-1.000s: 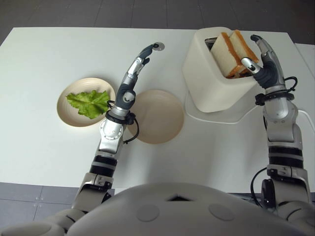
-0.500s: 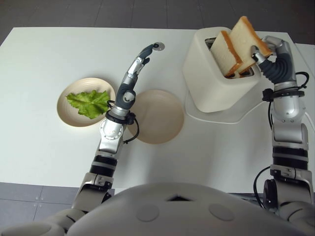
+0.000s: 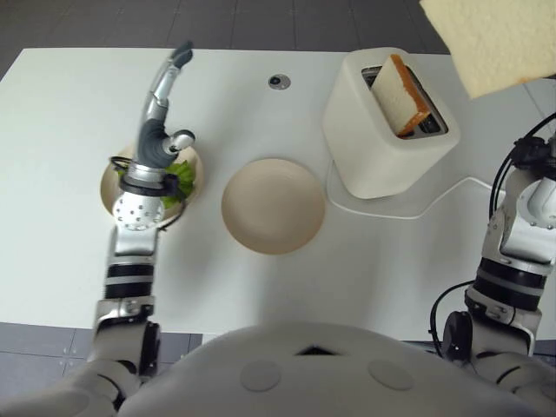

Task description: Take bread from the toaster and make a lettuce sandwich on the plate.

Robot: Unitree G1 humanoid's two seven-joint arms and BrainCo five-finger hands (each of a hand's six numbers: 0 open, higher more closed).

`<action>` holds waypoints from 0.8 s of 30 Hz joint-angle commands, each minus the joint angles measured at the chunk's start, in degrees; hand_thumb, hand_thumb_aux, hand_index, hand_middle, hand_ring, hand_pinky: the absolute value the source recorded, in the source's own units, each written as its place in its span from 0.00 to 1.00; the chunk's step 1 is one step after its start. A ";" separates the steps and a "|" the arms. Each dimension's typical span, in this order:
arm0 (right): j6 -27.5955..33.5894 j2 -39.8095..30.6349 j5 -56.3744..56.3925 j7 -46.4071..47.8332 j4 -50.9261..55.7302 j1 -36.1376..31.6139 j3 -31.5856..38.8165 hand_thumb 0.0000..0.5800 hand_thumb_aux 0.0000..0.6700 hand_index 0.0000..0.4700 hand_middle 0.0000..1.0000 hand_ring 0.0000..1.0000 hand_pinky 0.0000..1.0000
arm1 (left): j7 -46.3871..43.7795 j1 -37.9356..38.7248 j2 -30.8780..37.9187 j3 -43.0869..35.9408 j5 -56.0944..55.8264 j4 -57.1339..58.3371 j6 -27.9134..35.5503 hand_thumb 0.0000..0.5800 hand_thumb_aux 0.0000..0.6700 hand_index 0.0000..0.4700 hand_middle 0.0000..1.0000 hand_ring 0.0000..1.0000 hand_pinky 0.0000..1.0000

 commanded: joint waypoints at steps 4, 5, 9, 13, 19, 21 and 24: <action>11.49 -2.04 7.40 18.92 -2.97 8.94 17.47 1.00 1.00 1.00 1.00 1.00 1.00 | 2.90 4.68 15.83 -2.92 21.97 8.25 13.65 0.00 0.00 0.00 0.00 0.00 0.00; 12.46 -2.21 6.08 20.43 -2.34 9.67 19.30 1.00 1.00 1.00 1.00 1.00 1.00 | 2.14 5.44 16.86 -4.18 22.49 9.11 14.09 0.00 0.00 0.00 0.00 0.00 0.00; 15.22 -0.70 -0.17 22.93 3.07 10.74 25.85 1.00 1.00 1.00 1.00 1.00 1.00 | -1.35 7.23 19.90 -7.92 22.02 11.20 15.03 0.00 0.00 0.00 0.00 0.00 0.00; 15.43 1.16 -6.34 23.51 9.45 10.66 31.00 1.00 1.00 1.00 1.00 1.00 1.00 | -3.39 7.62 21.32 -9.05 19.46 9.82 15.11 0.28 0.15 0.15 0.00 0.00 0.00; 13.04 3.04 -12.98 22.86 18.09 8.52 33.67 1.00 1.00 1.00 1.00 1.00 1.00 | -5.60 8.39 22.08 -10.67 17.13 7.21 15.42 0.99 0.89 0.89 0.00 0.00 0.00; 12.29 3.44 -13.98 22.90 19.58 8.07 33.93 1.00 1.00 1.00 1.00 1.00 1.00 | -6.49 8.45 22.11 -11.33 16.36 6.68 15.30 1.00 1.00 1.00 0.00 0.00 0.00; 11.64 3.58 -14.59 22.85 20.26 7.72 33.35 1.00 1.00 1.00 1.00 1.00 1.00 | -7.28 8.14 21.97 -12.20 15.54 6.44 15.16 1.00 1.00 1.00 0.00 0.00 0.00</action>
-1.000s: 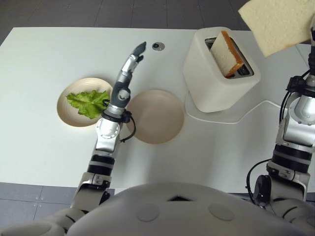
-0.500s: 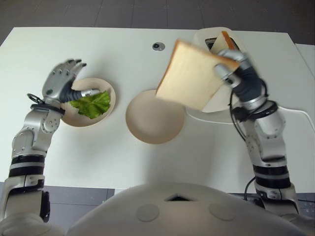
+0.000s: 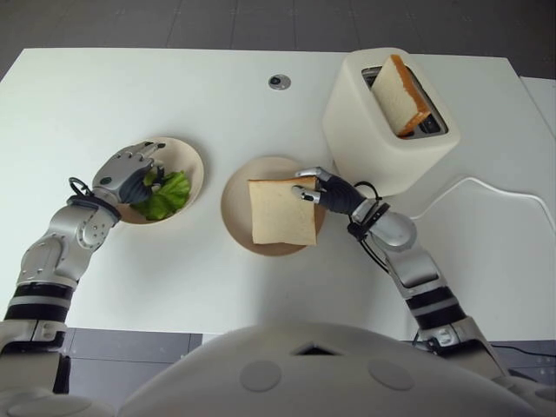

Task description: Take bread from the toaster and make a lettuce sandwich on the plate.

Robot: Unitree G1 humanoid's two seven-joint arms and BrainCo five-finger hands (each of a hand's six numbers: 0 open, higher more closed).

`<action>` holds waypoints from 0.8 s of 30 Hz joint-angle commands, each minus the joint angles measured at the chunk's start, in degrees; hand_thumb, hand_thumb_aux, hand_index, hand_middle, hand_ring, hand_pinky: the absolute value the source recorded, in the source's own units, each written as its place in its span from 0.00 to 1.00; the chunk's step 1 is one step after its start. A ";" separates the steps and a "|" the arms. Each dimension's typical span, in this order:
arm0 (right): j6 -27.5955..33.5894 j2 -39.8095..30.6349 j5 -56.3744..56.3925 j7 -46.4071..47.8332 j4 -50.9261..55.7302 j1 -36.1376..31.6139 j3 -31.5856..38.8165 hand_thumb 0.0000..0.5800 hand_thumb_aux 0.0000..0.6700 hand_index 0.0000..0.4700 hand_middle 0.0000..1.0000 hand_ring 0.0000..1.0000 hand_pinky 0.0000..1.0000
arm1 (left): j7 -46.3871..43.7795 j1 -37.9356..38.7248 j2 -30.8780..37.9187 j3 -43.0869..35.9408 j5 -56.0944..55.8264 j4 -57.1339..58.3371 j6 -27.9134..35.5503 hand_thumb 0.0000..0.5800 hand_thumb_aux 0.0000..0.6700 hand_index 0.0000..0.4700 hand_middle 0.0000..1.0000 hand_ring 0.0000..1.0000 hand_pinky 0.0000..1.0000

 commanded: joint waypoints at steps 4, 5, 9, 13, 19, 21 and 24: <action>-0.90 0.08 -2.16 -0.35 0.90 -0.58 -0.63 1.00 1.00 1.00 1.00 1.00 1.00 | -0.79 0.05 0.94 -2.06 -1.73 -0.22 -0.44 1.00 1.00 1.00 0.00 0.00 0.00; -1.29 0.21 -2.48 -0.65 0.82 -0.72 -0.68 1.00 0.98 0.98 0.98 0.98 0.98 | -0.44 -0.11 0.98 -2.16 -1.72 -0.14 -0.57 1.00 1.00 1.00 0.00 0.00 0.00; -1.66 0.98 -2.37 -1.71 -1.24 -1.05 -1.56 0.00 0.00 0.00 0.34 0.34 0.34 | 0.58 -0.59 1.03 -1.93 -1.31 -0.42 0.23 1.00 1.00 1.00 0.00 0.00 0.00; -1.87 1.71 -1.24 -2.72 -2.74 -1.58 -3.50 0.00 0.00 0.00 0.00 0.00 0.00 | 0.73 -0.83 1.16 -2.45 -0.89 0.15 0.95 0.90 0.69 0.69 0.00 0.00 0.00; -2.19 2.03 -0.60 -2.55 -3.61 -1.44 -4.23 0.00 0.00 0.00 0.00 0.00 0.00 | 1.00 -1.16 1.32 -3.60 -0.88 1.04 1.38 0.80 0.56 0.56 0.00 0.00 0.00; -2.31 2.09 -0.48 -2.50 -3.74 -1.48 -4.31 0.00 0.00 0.00 0.00 0.00 0.00 | 1.14 -1.33 1.42 -3.95 -0.93 1.48 1.33 0.77 0.52 0.52 0.00 0.00 0.00; -2.52 2.20 -0.32 -2.36 -3.97 -1.48 -4.53 0.00 0.00 0.00 0.00 0.00 0.00 | 1.25 -1.36 1.55 -4.44 -1.13 2.08 1.06 0.65 0.41 0.41 0.00 0.00 0.00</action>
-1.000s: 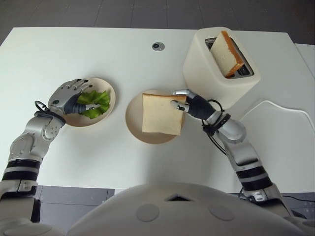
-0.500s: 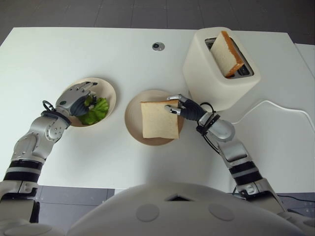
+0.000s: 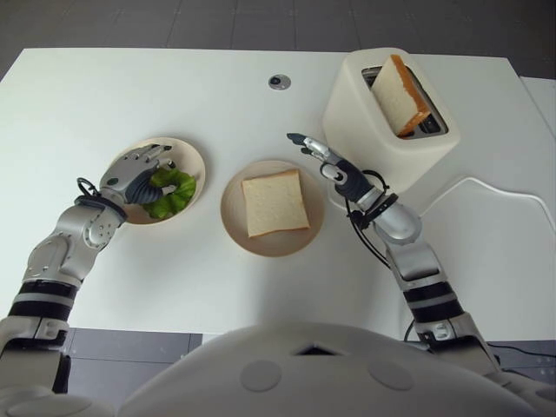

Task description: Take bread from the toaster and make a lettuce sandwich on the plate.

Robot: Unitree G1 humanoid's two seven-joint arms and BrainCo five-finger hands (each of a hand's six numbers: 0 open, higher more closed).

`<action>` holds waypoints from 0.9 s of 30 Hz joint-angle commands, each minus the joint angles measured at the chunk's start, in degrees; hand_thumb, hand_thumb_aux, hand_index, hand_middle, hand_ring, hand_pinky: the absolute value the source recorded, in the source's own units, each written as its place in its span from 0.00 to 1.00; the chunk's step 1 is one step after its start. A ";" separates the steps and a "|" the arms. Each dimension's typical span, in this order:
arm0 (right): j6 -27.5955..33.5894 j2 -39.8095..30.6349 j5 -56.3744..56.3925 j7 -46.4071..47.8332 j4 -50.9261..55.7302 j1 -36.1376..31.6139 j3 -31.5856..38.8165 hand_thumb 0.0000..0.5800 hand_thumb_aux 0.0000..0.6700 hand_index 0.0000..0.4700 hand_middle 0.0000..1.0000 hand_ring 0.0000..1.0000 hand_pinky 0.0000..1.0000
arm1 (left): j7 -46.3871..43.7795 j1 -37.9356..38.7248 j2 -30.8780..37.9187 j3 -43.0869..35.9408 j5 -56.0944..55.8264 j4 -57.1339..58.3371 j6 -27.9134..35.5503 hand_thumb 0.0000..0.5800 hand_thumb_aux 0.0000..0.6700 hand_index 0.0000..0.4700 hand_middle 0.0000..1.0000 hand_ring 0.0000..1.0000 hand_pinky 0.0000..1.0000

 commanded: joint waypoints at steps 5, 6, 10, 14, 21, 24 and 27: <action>-0.71 0.33 0.73 0.34 -1.15 0.05 -0.65 0.00 0.00 0.00 0.00 0.00 0.00 | 0.01 -0.24 1.13 -1.78 -0.33 1.73 -0.88 0.90 0.69 0.69 0.00 0.00 0.00; -0.74 0.40 0.77 0.37 -1.19 0.05 -0.63 0.00 0.00 0.00 0.00 0.00 0.00 | 0.06 -0.22 1.17 -1.92 -0.41 1.87 -1.04 0.97 0.84 0.84 0.00 0.00 0.00; -0.84 0.57 0.72 0.30 -1.21 0.09 -0.64 0.00 0.00 0.00 0.00 0.00 0.00 | 0.49 -0.35 1.26 -2.40 -1.04 2.30 -2.32 1.00 1.00 1.00 0.00 0.00 0.00; -0.98 0.76 0.66 0.16 -1.16 0.15 -0.62 0.00 0.00 0.00 0.00 0.00 0.00 | 2.67 -0.75 1.26 -1.71 -1.96 1.77 -4.02 1.00 1.00 1.00 0.00 0.00 0.00; -0.63 1.11 1.35 0.20 -3.07 0.63 -0.99 0.00 0.00 0.00 0.00 0.00 0.00 | 3.98 -0.10 -0.95 0.68 -12.67 -4.49 -12.83 1.00 1.00 1.00 0.00 0.00 0.00; -0.41 1.26 1.59 0.27 -3.64 0.68 -1.27 0.00 0.00 0.00 0.00 0.00 0.00 | 1.53 0.34 -3.01 -0.77 -17.71 -8.09 -16.56 1.00 1.00 1.00 0.00 0.00 0.00; -0.22 1.34 1.77 0.33 -4.06 0.65 -1.30 0.00 0.00 0.00 0.00 0.00 0.00 | -1.32 -0.26 -7.16 -4.77 -20.93 -9.33 -19.48 1.00 1.00 1.00 0.00 0.00 0.00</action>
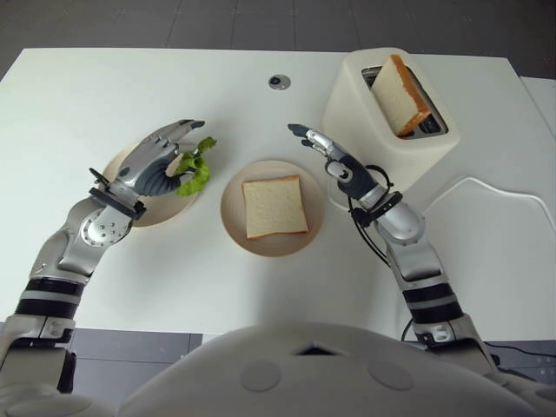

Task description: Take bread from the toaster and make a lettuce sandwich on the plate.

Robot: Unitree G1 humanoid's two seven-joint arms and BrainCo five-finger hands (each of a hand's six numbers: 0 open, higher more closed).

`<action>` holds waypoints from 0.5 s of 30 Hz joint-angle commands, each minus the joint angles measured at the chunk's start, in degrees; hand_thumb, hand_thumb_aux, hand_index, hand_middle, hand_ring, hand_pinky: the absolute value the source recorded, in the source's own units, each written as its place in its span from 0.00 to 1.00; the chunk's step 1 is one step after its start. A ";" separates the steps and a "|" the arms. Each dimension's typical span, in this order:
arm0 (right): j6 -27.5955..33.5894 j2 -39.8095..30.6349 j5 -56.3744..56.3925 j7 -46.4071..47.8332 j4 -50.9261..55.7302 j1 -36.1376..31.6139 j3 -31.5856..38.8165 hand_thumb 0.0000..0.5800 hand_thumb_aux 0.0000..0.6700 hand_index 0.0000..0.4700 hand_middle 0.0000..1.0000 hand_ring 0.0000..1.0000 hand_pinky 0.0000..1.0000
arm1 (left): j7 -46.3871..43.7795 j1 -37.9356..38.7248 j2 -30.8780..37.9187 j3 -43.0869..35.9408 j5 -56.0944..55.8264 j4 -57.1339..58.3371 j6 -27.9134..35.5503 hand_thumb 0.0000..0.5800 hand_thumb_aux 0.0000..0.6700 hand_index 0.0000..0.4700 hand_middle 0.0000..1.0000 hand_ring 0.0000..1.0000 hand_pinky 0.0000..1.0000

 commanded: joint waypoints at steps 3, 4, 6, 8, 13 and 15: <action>0.81 0.23 0.69 0.32 -0.94 0.31 -0.09 0.00 0.00 0.00 0.00 0.00 0.00 | -3.97 -1.45 -8.23 -8.34 -1.16 0.82 -3.64 1.00 1.00 1.00 0.00 0.00 0.00; 0.85 0.22 0.71 0.32 -1.01 0.36 -0.05 0.00 0.00 0.00 0.00 0.00 0.00 | -4.14 -1.76 -9.40 -9.41 -0.30 1.20 -3.86 1.00 1.00 1.00 0.00 0.00 0.00; 0.95 0.21 0.72 0.31 -1.21 0.52 0.01 0.00 0.00 0.00 0.00 0.00 0.00 | -4.48 -2.24 -11.70 -11.39 0.76 1.60 -4.23 1.00 1.00 1.00 0.00 0.00 0.00; 1.05 0.24 0.68 0.25 -1.38 0.65 0.05 0.00 0.00 0.00 0.00 0.00 0.00 | -4.37 -2.71 -13.39 -13.18 2.91 2.49 -4.17 1.00 1.00 1.00 0.00 0.00 0.00; 1.17 0.21 0.68 0.24 -1.71 0.87 0.13 0.00 0.00 0.00 0.00 0.00 0.00 | -3.97 -3.38 -15.42 -16.03 7.04 5.36 -4.26 1.00 1.00 1.00 0.00 0.00 0.00; 1.21 0.15 0.71 0.27 -1.88 0.92 0.13 0.00 0.00 0.00 0.00 0.00 0.00 | -4.19 -3.48 -15.88 -16.98 7.98 6.14 -4.24 1.00 1.00 1.00 0.00 0.00 0.00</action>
